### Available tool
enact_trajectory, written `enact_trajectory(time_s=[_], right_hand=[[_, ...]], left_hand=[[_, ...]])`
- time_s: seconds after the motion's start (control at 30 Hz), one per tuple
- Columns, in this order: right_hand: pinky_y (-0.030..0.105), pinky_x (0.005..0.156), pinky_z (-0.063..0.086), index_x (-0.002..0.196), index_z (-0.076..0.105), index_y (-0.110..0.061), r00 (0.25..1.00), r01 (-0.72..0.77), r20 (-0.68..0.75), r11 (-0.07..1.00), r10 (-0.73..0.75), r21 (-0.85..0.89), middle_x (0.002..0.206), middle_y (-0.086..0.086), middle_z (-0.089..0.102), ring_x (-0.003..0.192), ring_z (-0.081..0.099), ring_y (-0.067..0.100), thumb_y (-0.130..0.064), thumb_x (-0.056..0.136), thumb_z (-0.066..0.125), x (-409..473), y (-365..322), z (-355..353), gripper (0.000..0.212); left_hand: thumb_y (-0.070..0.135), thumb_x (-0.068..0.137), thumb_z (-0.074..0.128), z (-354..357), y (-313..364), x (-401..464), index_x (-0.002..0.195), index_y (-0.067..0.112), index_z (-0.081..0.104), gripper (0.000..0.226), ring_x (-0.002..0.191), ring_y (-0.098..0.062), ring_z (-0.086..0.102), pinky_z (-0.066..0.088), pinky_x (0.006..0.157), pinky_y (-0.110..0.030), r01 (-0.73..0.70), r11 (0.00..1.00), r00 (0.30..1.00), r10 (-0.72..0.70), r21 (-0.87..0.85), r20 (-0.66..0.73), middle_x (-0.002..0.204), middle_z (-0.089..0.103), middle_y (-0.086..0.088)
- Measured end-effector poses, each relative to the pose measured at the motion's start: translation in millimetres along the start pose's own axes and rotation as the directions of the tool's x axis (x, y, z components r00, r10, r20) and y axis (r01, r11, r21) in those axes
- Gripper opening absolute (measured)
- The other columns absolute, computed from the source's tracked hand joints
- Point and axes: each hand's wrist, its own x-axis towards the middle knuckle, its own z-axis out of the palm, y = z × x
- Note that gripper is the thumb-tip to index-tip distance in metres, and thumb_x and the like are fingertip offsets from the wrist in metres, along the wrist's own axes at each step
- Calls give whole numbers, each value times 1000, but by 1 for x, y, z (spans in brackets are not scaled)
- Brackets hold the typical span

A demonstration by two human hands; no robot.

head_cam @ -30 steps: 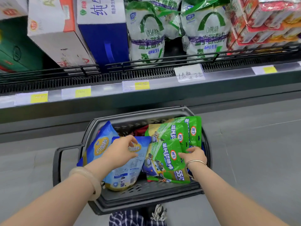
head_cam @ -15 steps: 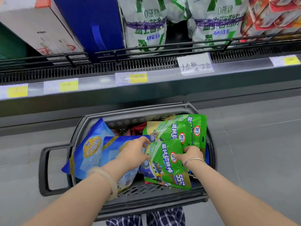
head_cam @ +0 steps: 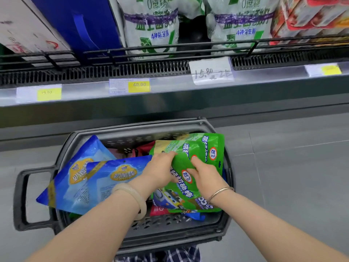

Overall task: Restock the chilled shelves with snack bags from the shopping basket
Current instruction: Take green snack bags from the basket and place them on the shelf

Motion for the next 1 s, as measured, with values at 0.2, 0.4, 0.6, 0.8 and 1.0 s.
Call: enact_trajectory(time_s=[0.2,0.4,0.6,0.8,1.0], right_hand=[[30,63,29,62,44,-14,982,58,-181,997,-47,54,55,-6,40,64,40,21,-31,84,63,4,-12,-40,34],[33,79,43,91,62,-7,915,-232,-324,970,242,69,95,17,67,93,59,35,-26,90,55,26,5,-49,20],[32,71,45,77,58,-7,881,-406,-242,912,407,57,90,20,64,86,58,34,-33,84,61,30,13,-26,27],[22,59,36,59,44,-10,831,-556,8,831,556,18,66,4,48,79,49,24,-23,74,75,27,11,-10,36],[32,65,26,70,43,-14,946,-310,-139,940,291,-140,103,27,62,76,49,36,-3,89,46,29,-21,-8,22]], left_hand=[[43,72,73,-25,6,0,75,14,58,33,99,-25,58,33,76,-29,72,995,997,-71,-73,17,91,65,-10],[4,81,67,-26,-27,-8,95,7,66,15,70,-8,61,49,54,-5,20,798,992,-90,-602,-87,84,67,0],[4,84,64,-30,-50,-15,97,10,63,14,75,-15,64,56,62,-18,60,662,970,-214,-747,-112,94,68,-9],[10,83,66,-42,-68,-16,85,19,65,10,61,-7,68,56,51,-17,48,548,944,-299,-835,-142,79,71,1],[9,82,67,-56,-69,-29,81,23,64,15,56,-1,68,54,51,-14,7,572,956,-244,-820,-163,77,70,4]])
